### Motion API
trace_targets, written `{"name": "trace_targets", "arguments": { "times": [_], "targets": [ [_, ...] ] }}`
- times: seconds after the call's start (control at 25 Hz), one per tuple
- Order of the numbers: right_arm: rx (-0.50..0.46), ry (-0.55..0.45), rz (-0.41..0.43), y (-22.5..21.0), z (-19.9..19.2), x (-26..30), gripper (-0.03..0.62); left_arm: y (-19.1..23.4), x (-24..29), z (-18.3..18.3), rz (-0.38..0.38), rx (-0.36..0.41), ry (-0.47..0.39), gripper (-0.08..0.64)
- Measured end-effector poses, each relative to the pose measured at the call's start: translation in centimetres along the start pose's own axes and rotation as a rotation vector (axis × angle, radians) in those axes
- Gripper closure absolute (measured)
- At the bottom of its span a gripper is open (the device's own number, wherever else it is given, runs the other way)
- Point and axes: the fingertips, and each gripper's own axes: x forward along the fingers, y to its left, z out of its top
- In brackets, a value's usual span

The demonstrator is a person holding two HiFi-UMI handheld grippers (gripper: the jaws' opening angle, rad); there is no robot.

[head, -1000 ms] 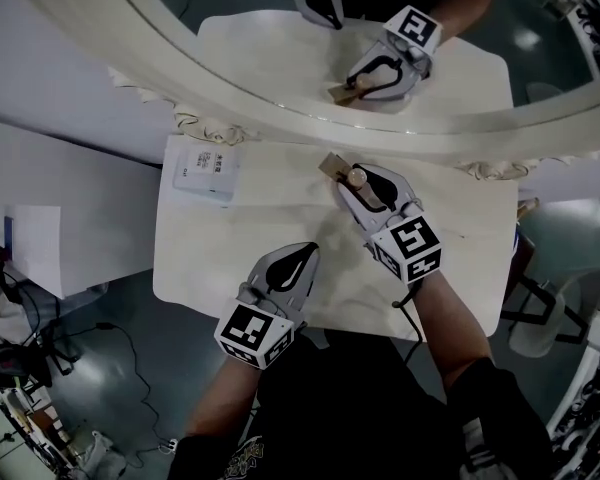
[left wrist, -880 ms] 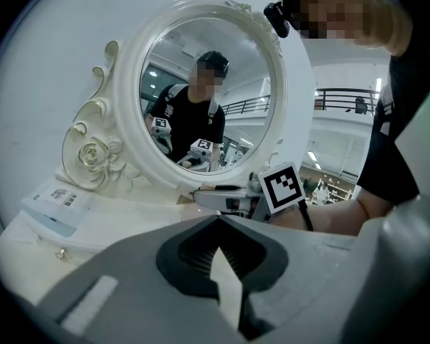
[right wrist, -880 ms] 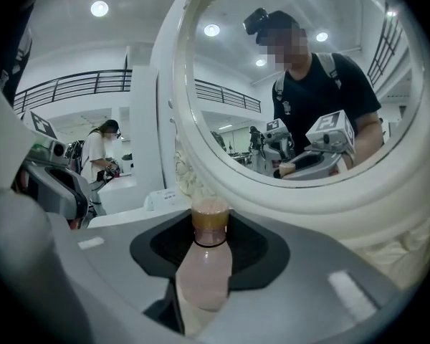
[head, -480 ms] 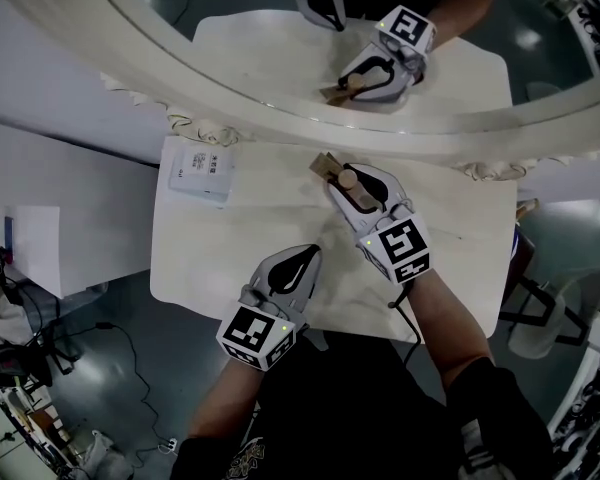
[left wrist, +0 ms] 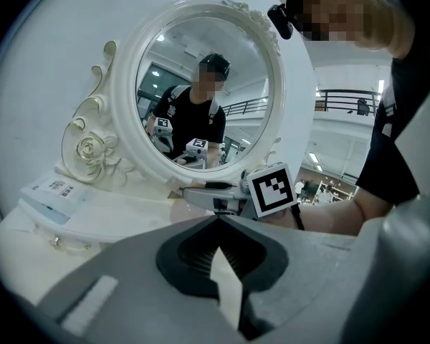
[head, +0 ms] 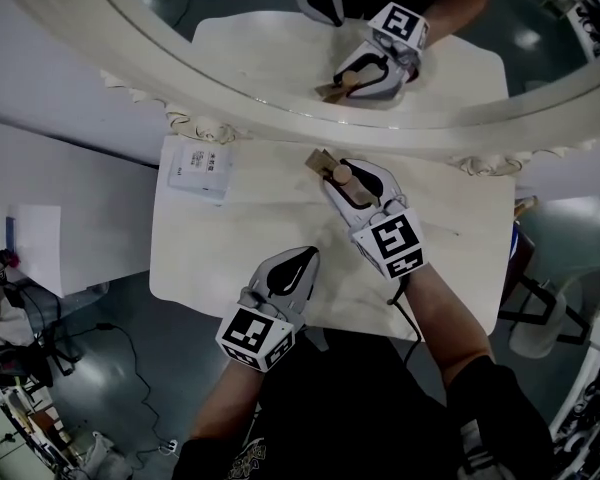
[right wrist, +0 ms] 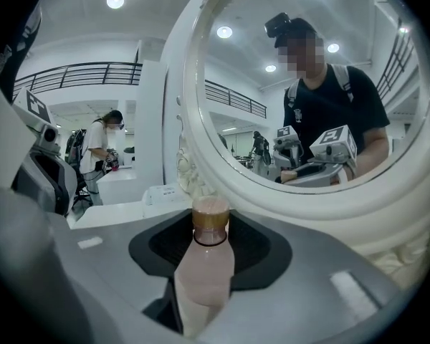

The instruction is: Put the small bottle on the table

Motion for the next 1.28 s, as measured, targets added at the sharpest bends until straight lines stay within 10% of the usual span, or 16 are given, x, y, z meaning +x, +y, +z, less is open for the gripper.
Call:
{"name": "trace_targets", "arguments": {
  "times": [0.36, 0.64, 1.28],
  "targets": [
    [0.038, -0.003, -0.055, -0.5, -0.7, -2.7, 0.411, -1.0, -0.9, 0.0, -0.001, 0.009, -0.014, 0.560],
    [0.071, -0.033, -0.087, 0.1, -0.1, -6.0, 0.563, -2.3, -2.0, 0.5, -0.002, 0.033, -0.028, 0.560],
    [0.247, -0.034, -0.040, 7.7, 2.0, -10.3, 0.563, -2.6, -7.4, 1.7, -0.041, 0.082, -0.058, 0.560]
  ]
}}
